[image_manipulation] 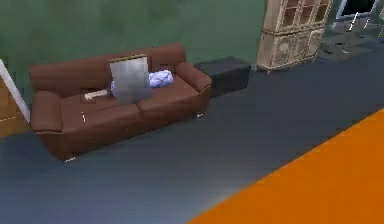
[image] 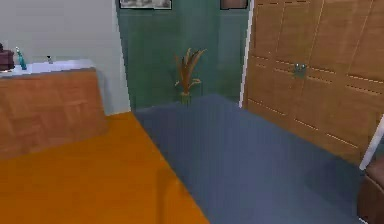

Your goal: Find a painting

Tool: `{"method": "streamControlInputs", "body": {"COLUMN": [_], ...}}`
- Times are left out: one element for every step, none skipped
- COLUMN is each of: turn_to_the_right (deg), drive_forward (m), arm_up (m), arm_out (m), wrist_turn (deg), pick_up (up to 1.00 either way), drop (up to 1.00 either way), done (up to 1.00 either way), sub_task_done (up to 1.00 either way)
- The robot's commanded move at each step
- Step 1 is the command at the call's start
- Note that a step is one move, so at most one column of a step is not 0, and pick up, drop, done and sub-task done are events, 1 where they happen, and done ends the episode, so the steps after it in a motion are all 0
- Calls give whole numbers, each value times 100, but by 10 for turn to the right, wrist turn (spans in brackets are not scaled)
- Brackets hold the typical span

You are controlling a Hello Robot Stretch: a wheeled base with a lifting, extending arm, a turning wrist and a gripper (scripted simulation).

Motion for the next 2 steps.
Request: {"method": "streamControlInputs", "body": {"turn_to_the_right": [450,450], "drive_forward": [0,0], "arm_up": [0,0], "arm_out": [0,0], "wrist_turn": [0,0], "pick_up": [0,0], "drop": [0,0], "done": [0,0], "sub_task_done": [0,0]}}
